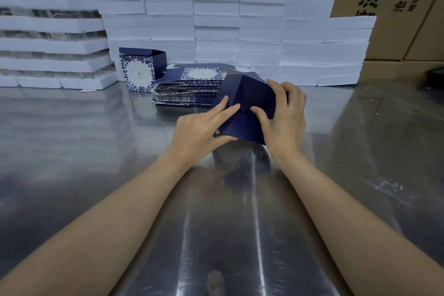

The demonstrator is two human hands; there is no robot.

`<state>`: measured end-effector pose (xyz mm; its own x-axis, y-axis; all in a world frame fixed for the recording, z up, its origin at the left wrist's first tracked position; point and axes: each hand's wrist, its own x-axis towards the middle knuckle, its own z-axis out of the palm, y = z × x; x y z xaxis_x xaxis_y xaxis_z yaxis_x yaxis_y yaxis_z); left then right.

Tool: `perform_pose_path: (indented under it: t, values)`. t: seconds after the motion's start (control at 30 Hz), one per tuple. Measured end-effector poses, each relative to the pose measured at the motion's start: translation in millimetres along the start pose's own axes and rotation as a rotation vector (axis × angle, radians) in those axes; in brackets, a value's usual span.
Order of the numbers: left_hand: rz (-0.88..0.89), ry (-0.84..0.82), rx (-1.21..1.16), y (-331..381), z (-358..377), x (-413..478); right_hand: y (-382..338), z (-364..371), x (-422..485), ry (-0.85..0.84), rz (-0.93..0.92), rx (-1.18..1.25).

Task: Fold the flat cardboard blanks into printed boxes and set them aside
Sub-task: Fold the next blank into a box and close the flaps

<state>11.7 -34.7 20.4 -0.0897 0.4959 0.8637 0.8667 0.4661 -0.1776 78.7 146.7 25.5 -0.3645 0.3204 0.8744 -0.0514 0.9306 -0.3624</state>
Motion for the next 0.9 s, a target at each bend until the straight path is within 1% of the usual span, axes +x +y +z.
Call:
perform_pose_path:
  t: [0.1, 0.37, 0.47, 0.53, 0.6, 0.67, 0.7, 0.8, 0.9]
  values:
    - [0.003, 0.007, -0.004, 0, 2, 0, 2, -1, 0, 0.009, 0.026, 0.010]
    - [0.015, 0.019, 0.004, -1, 3, 0, 2, -1, 0, 0.023, 0.016, 0.017]
    - [-0.010, 0.000, 0.021, -1, 3, 0, 2, -1, -1, 0.016, 0.029, 0.108]
    - [-0.071, -0.013, 0.036, -1, 2, 1, 4, -1, -1, 0.053, 0.119, 0.257]
    - [-0.120, -0.008, 0.047, 0, 2, 1, 7, -1, 0, 0.075, 0.265, 0.376]
    - [-0.157, -0.059, 0.002, 1, 2, 1, 12, 1, -1, 0.006, 0.375, 0.465]
    - [-0.180, -0.090, -0.034, 2, 2, 1, 14, 2, -2, -0.027, 0.396, 0.510]
    - [-0.266, -0.113, -0.100, 3, 1, 0, 13, 4, -4, -0.017, 0.360, 0.547]
    - [-0.272, -0.022, -0.072, 0, 0, 1, 9, 3, -3, 0.037, 0.259, 0.524]
